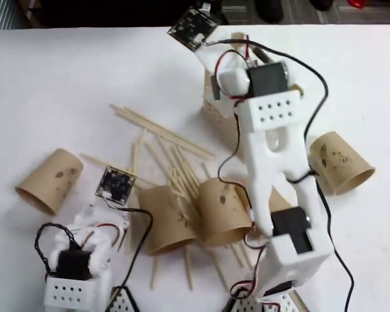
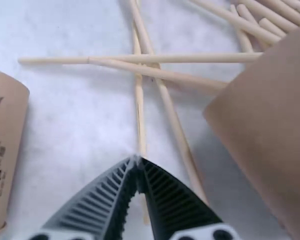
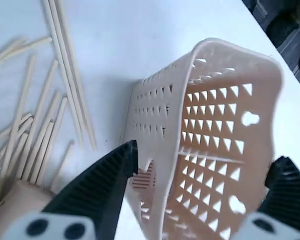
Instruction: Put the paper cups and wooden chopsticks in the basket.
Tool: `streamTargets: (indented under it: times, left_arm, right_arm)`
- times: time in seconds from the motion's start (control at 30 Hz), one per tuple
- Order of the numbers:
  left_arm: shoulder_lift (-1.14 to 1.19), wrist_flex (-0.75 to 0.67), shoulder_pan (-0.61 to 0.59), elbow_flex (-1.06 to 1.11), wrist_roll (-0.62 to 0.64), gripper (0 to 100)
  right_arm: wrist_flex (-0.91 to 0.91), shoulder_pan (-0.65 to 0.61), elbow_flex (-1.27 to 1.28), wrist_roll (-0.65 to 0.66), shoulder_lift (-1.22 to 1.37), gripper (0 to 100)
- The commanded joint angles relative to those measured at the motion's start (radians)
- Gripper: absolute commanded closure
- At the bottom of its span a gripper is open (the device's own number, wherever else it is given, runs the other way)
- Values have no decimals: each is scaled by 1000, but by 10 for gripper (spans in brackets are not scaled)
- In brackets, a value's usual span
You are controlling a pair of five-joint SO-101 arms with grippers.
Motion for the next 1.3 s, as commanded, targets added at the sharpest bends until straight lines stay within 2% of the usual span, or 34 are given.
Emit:
streamTargets:
  times: [0.0,0.1,0.2,0.37,0.63,0.83,0.97,1.27]
  left_arm:
    - [-4,5,-7,-5,-8,974]
    - [-4,5,-7,-5,-8,974]
    - [-4,5,-7,-5,-8,974]
    - [-4,5,-7,-5,-8,974]
    - [-4,5,-7,-5,-8,974]
    - [-4,5,-7,-5,-8,974]
    - [-4,5,-7,-5,-8,974]
    - [-4,5,-7,-5,-8,975]
  right_arm:
    - [-47,7,-12,-6,47,598]
    - [-48,5,-12,-5,96,614]
    - [-48,2,-12,3,124,704]
    - [-42,7,-5,124,133,825]
    - [-22,-19,14,229,131,983]
    - [101,-47,-15,238,107,979]
    - [174,-59,-17,328,82,979]
    - [183,-65,32,358,22,980]
